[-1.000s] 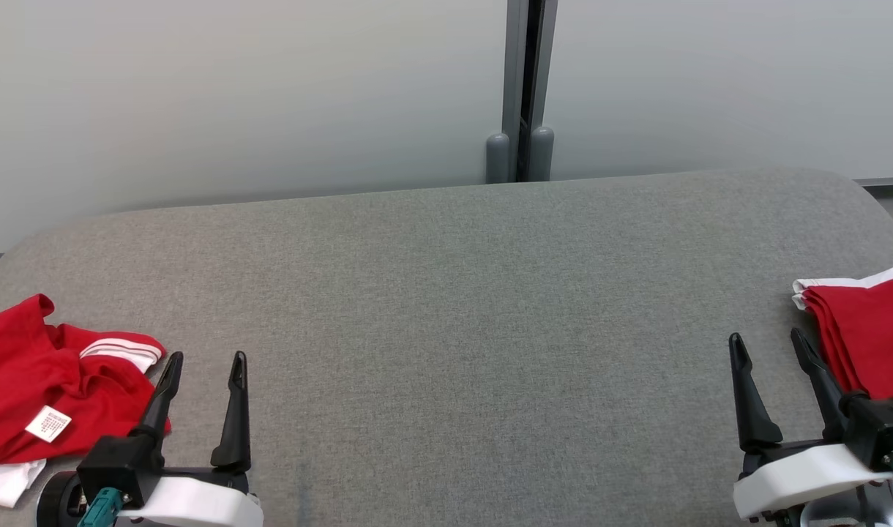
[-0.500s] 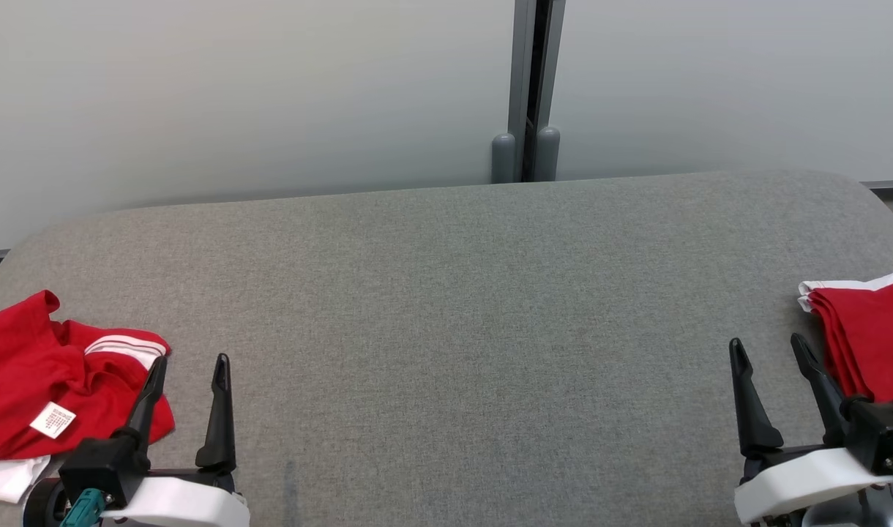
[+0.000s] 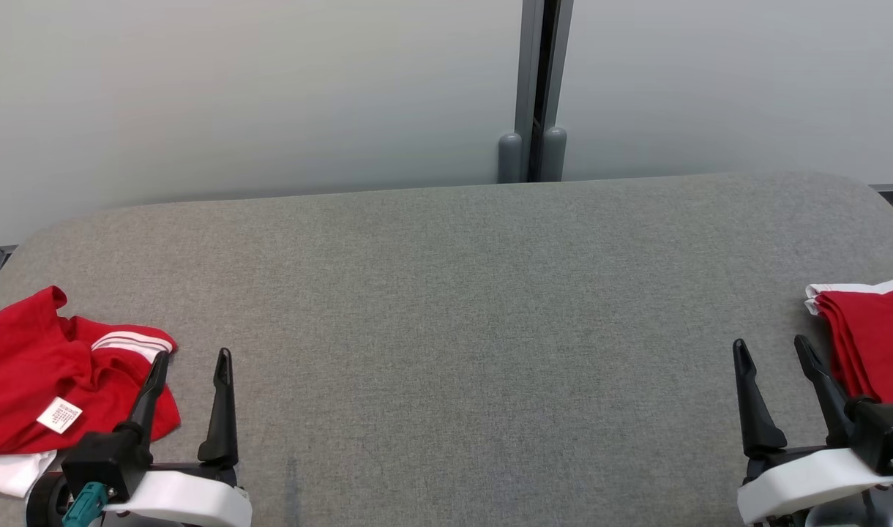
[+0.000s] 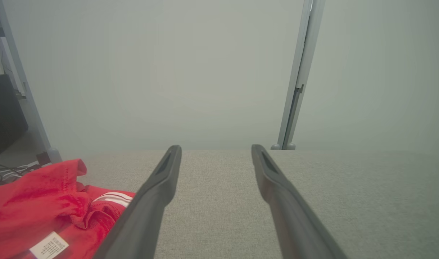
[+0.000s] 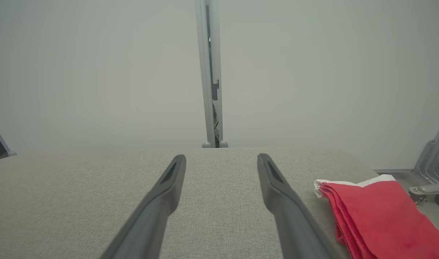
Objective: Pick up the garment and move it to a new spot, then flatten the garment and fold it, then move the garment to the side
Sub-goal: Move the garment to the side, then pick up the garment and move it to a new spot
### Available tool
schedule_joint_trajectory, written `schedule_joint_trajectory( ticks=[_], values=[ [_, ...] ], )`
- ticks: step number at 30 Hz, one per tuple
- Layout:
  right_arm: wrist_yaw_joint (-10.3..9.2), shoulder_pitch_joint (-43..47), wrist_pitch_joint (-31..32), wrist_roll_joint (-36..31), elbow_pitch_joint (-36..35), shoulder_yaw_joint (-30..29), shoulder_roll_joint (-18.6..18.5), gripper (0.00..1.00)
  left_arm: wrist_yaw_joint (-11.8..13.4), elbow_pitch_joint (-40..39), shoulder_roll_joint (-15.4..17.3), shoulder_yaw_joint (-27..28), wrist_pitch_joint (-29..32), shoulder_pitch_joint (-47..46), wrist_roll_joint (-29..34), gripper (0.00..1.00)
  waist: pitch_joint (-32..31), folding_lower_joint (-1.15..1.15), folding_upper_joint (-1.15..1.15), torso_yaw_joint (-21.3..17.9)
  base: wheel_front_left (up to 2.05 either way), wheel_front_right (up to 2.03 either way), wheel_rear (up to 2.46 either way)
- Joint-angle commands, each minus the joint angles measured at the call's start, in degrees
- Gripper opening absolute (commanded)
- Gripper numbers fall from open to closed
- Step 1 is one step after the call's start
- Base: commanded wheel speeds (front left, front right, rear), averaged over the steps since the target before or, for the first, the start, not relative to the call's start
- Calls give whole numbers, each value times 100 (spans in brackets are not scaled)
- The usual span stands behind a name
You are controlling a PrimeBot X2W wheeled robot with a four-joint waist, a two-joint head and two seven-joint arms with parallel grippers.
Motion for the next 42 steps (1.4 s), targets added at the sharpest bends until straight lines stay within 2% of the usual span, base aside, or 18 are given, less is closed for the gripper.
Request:
schedule_joint_trajectory(
  ticks=[1,12,17,21,35,42],
  values=[
    [-1,42,15,34,-2,-35,-14,100,11,28,26,2,-26,-83,-51,100,-2,0,0,12,0,0,0],
    [-1,57,19,50,-17,-67,-13,100,14,62,35,-34,-43,-151,-70,100,17,0,0,48,0,0,0],
    [-1,94,8,16,-63,-129,-14,100,-40,84,7,-49,-78,-239,-115,100,30,0,0,251,0,0,0],
    [-1,87,59,-46,-157,-61,-12,100,-34,104,-46,-22,-118,-354,-119,100,54,0,0,630,0,0,0],
    [-1,-6,170,-16,-401,124,-17,100,-49,11,-231,269,-231,-315,-146,100,271,0,0,2414,0,0,0],
    [-1,-97,172,3,-364,227,-18,100,-96,-59,-322,370,-229,-212,-98,100,307,0,0,2813,0,0,0]
  ],
)
